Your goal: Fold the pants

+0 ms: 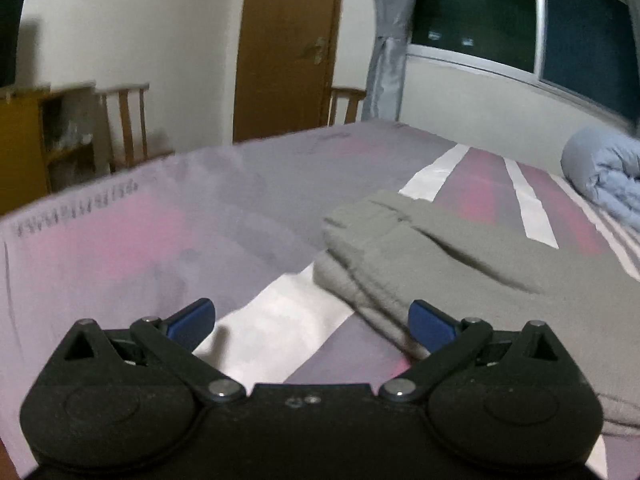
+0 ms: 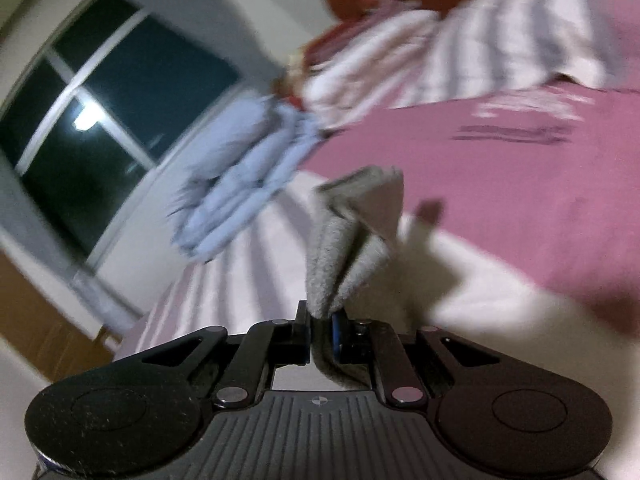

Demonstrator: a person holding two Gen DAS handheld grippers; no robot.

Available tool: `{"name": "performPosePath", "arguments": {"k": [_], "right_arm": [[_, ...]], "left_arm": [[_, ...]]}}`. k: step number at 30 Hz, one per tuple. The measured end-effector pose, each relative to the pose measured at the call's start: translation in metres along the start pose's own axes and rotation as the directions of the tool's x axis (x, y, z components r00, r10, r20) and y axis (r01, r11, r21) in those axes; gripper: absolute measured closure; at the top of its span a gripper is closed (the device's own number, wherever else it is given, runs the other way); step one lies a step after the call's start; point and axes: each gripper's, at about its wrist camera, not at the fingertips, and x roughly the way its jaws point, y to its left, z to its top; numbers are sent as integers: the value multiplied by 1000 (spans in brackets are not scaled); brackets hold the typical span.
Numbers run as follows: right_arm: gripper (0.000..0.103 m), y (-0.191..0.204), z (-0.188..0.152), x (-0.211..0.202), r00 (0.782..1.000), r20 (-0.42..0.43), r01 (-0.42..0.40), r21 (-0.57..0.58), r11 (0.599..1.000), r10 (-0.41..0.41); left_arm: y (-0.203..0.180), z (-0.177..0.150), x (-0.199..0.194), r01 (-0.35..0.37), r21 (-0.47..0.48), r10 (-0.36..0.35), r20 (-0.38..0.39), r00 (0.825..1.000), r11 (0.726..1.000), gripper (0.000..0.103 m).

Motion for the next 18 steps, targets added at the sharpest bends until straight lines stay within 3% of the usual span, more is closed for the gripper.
{"name": "performPosePath", "arguments": {"k": [4, 8, 11, 13, 16, 18], "right_arm": [[93, 60, -32, 18, 994, -51, -103, -53, 993, 100], [93, 116, -85, 46, 970, -139, -206, -42, 978, 198], [93, 153, -139, 65, 934, -235, -281, -22, 960, 268], [93, 175, -180, 73, 897, -320, -336, -44, 941, 306], [89, 194, -237, 78, 855, -436, -370, -134, 919, 281], [89, 191, -258, 79, 857, -451, -356, -171, 919, 248]], "left_arm": [[14, 3, 1, -1, -58, 0, -17, 1000, 998, 6], [26, 1, 0, 20, -62, -24, -61, 998, 998, 6], [31, -2, -2, 40, -50, -44, -73, 996, 998, 6], [36, -4, -3, 48, -54, -52, -78, 996, 997, 6], [42, -5, 0, 52, -87, -59, -85, 995, 995, 6], [41, -5, 1, 51, -93, -59, -84, 995, 994, 6]]}}
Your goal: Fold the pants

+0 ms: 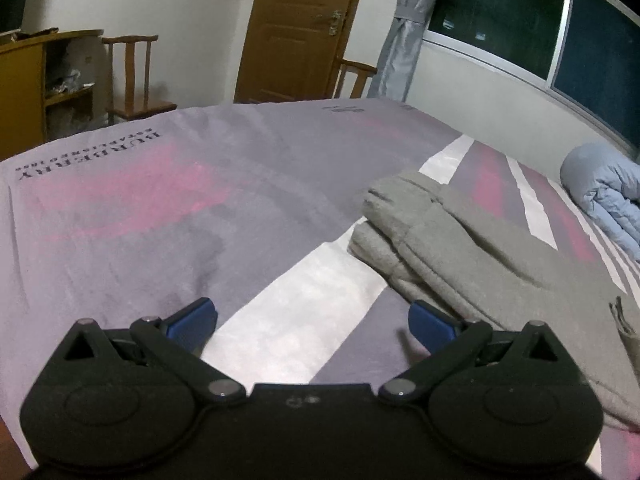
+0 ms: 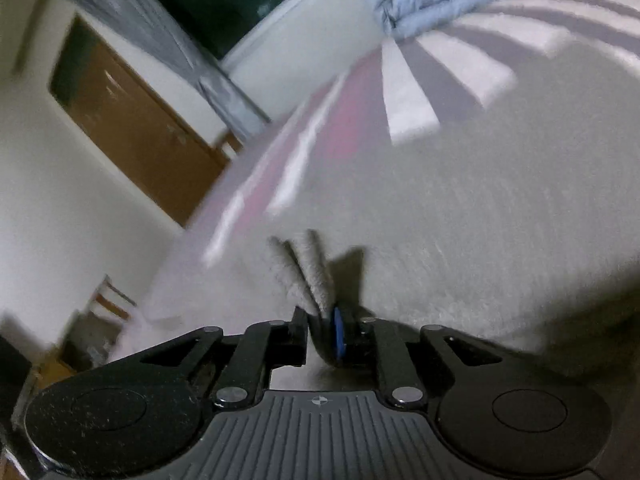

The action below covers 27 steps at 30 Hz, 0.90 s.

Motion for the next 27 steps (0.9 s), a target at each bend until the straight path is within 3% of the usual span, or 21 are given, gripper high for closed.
{"name": "performPosePath", "arguments": {"k": [5, 7, 9, 11, 13, 14, 16, 20, 25, 27], "right_arm": [[86, -6, 4, -6, 999, -11, -32, -2, 999, 32], [61, -3, 6, -12, 998, -25, -67, -33, 997, 66], [44, 4, -2, -21, 992, -33, -124, -63, 990, 122], [43, 11, -6, -28, 988, -24, -153, -97, 983, 152], [44, 16, -5, -35, 992, 29, -120, -108, 987, 124], [44, 15, -3, -35, 995, 49, -84, -84, 993, 89], [65, 11, 1, -31, 997, 75, 26, -59, 998, -22], [73, 13, -4, -11, 976, 86, 210, -111, 971, -201], [73, 40, -20, 6, 993, -13, 110, -264, 958, -118], [73, 41, -17, -3, 996, 28, 93, -252, 963, -88]], "left_arm": [[-4, 0, 4, 11, 26, -11, -3, 1000, 1000, 6], [-3, 0, 4, 14, 21, -14, -2, 1000, 1000, 6], [-2, 0, 4, 16, 17, -16, -2, 1000, 1000, 6], [-1, 0, 3, 19, 14, -19, -1, 1000, 1000, 6], [-1, -1, 3, 21, 16, -21, -1, 1000, 1000, 6], [-1, -1, 3, 20, 18, -20, -1, 1000, 1000, 6], [-2, -1, 3, 17, 24, -17, -3, 1000, 1000, 6], [-3, -1, 3, 13, 31, -12, -5, 1000, 999, 6], [-4, 0, 4, 14, 34, -14, -7, 1000, 999, 6], [-3, 0, 4, 17, 30, -16, -6, 1000, 999, 6]]}}
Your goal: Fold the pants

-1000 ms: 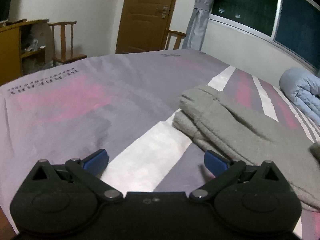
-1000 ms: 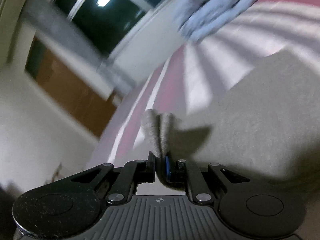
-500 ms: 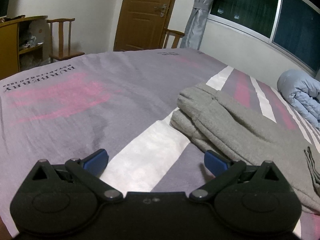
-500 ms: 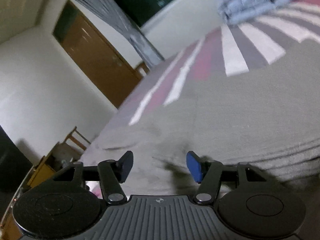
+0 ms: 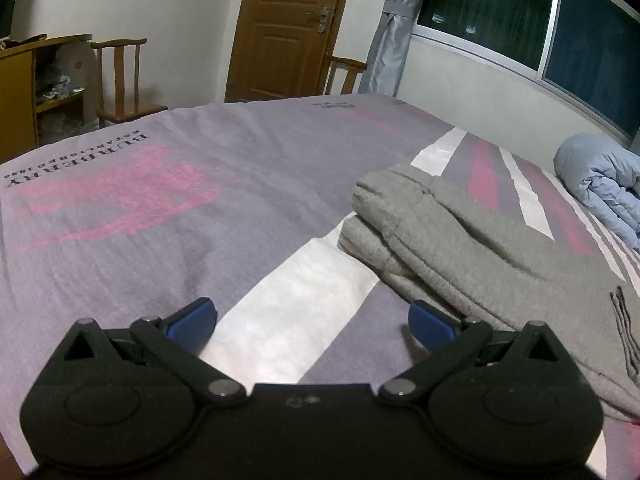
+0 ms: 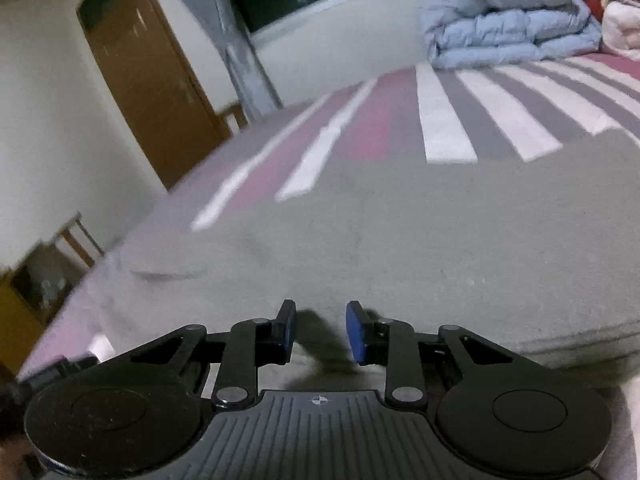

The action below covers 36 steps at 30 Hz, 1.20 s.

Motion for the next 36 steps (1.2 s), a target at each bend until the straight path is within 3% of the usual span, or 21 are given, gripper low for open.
{"name": "performPosePath", "arguments": {"k": [2, 4, 9, 15, 19, 23, 25, 26, 27, 29, 32, 34, 36], "right_arm": [[73, -4, 0, -1, 999, 21, 34, 6, 999, -34], [73, -13, -4, 13, 996, -83, 30, 15, 999, -29], [73, -31, 0, -26, 1000, 10, 21, 43, 999, -22], [73, -61, 1, -56, 984, 70, 163, 47, 986, -166], [73, -72, 2, -56, 983, 7, 184, 43, 982, -185], [73, -78, 16, -74, 973, 124, 187, 73, 980, -195], [70, -88, 20, -68, 965, 80, 243, 86, 966, -250], [69, -97, 20, -60, 965, 17, 259, 92, 962, -261], [69, -105, 21, -54, 971, -38, 237, 94, 967, -234], [69, -110, 25, -67, 976, 18, 215, 85, 973, -217], [69, -120, 29, -89, 964, 117, 230, 71, 971, -237], [69, -133, 30, -81, 953, 40, 297, 59, 953, -299], [69, -144, 31, -69, 959, -45, 283, 46, 958, -281]], "left_arm": [[0, 0, 0, 2, -2, -2, 0, 1000, 1000, 6], [0, 0, 0, 1, -6, -1, 1, 1000, 1000, 6], [-4, 1, -6, 13, 23, -13, 9, 1000, 1000, 6], [-13, 1, -5, 26, 41, -26, 3, 1000, 999, 6], [-17, 0, -3, 16, 56, -15, -6, 1000, 998, 6], [-18, -2, -2, 7, 71, -6, -16, 1000, 997, 6], [-19, -3, -1, 1, 77, 0, -17, 1000, 997, 6], [-20, -3, 0, -1, 81, 3, -19, 1000, 997, 6], [-20, -3, 0, -2, 83, 4, -20, 1000, 997, 6], [-20, -3, 1, -1, 82, 3, -20, 1000, 997, 6], [-20, -2, 1, -8, 79, 9, -6, 1000, 997, 6], [-21, -1, -3, -17, 66, 14, 33, 999, 998, 6], [-25, 1, -6, -17, 72, 13, 62, 998, 997, 6]]}}
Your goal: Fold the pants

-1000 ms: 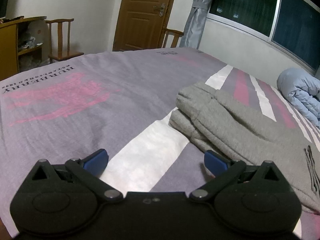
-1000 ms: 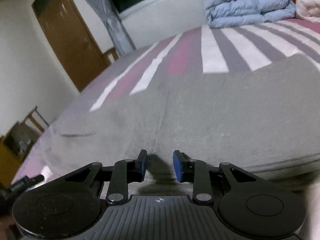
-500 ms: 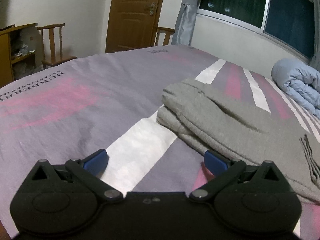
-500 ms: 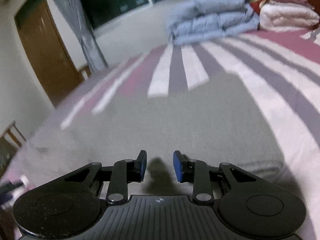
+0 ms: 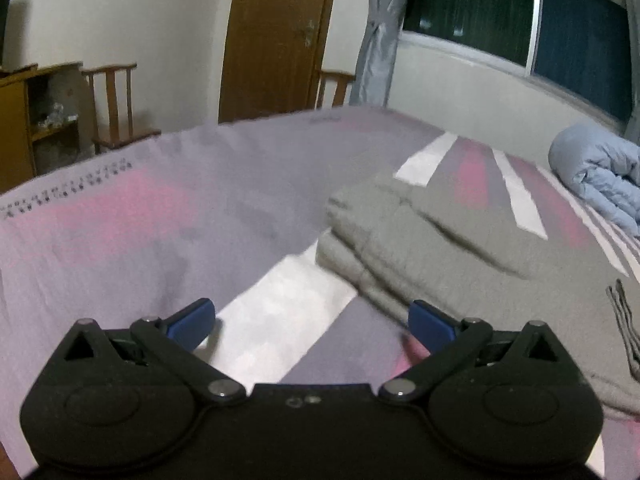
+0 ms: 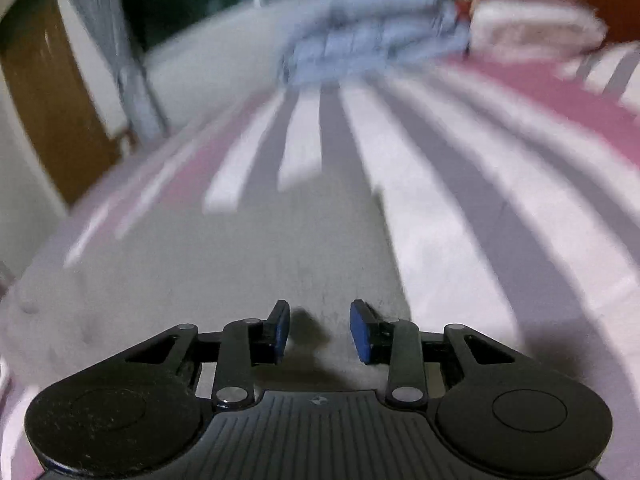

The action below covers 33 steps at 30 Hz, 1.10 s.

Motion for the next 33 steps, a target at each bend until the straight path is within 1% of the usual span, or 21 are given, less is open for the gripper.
{"name": "performPosePath", "arguments": {"k": [2, 4, 5, 7, 9, 11, 13, 14, 16, 19, 20, 22, 24, 26, 27, 28, 29, 30, 31, 33], "right_arm": [[69, 3, 10, -3, 1000, 25, 1, -33, 999, 0], [69, 4, 25, -4, 997, 82, 1, -36, 999, 2], [69, 4, 34, 1, 996, 87, 1, -32, 999, 2], [69, 2, 44, 14, 997, 77, 11, -19, 1000, -10], [69, 2, 51, 29, 998, 52, 27, -43, 999, -25], [69, -2, 54, 53, 998, -50, 46, -45, 998, -48], [68, 0, 60, 54, 999, -25, 44, -66, 997, -46], [68, 0, 61, 50, 999, -2, 34, -67, 997, -34], [68, 0, 66, 47, 999, 43, 26, -63, 998, -23], [68, 0, 75, 54, 997, 76, 35, -69, 997, -30], [68, 1, 76, 60, 997, 62, 40, -80, 996, -35], [67, 0, 71, 78, 999, -10, 47, -99, 994, -49], [66, 3, 76, 78, 999, -7, 53, -115, 992, -54], [66, 1, 80, 62, 998, 66, 16, -77, 997, -11], [61, -2, 78, 54, 995, 97, -3, -46, 999, 8], [53, -6, 76, 44, 993, 119, -22, -15, 1000, 24], [51, -8, 72, 34, 989, 143, -39, -5, 999, 39], [48, -10, 63, 21, 983, 174, -52, -17, 998, 55], [46, -10, 55, 11, 979, 192, -58, -35, 998, 63], [46, -13, 42, -8, 975, 213, -48, -68, 997, 62]], "left_arm": [[-6, 0, -1, 9, 23, -9, 11, 1000, 1000, 6], [-11, 0, 1, 15, 51, -15, 3, 1000, 999, 6], [-14, 0, 3, 12, 66, -12, 0, 1000, 998, 6], [-16, 0, 6, 12, 78, -11, -9, 1000, 997, 6], [-18, 0, 8, 11, 79, -9, -14, 1000, 997, 6], [-17, 1, 9, 1, 70, 0, -16, 1000, 998, 6], [-17, 4, 11, -4, 57, 4, 2, 1000, 998, 6], [-19, 8, 15, -5, 70, 5, 5, 1000, 998, 6], [-21, 15, 24, -33, 80, 32, 12, 999, 996, 6], [-20, 22, 33, -35, 49, 35, 10, 999, 998, 6], [-21, 22, 35, -41, 47, 41, 11, 999, 998, 6], [-24, 22, 39, -43, 59, 43, 1, 999, 997, 6], [-26, 21, 40, -42, 69, 42, 2, 999, 997, 6], [-23, 24, 38, -25, 56, 26, -11, 1000, 998, 6], [-20, 26, 35, -9, 34, 9, -11, 1000, 999, 6], [-16, 27, 35, 24, 1, -24, -20, 1000, 1000, 6], [-12, 28, 37, 59, -34, -60, -44, 997, 998, 6], [-10, 28, 40, 89, -64, -93, -67, 993, 994, 6], [-9, 26, 42, 116, -75, -122, -81, 989, 990, 6], [-9, 23, 50, 170, -94, -180, -122, 976, 981, 9]]}}
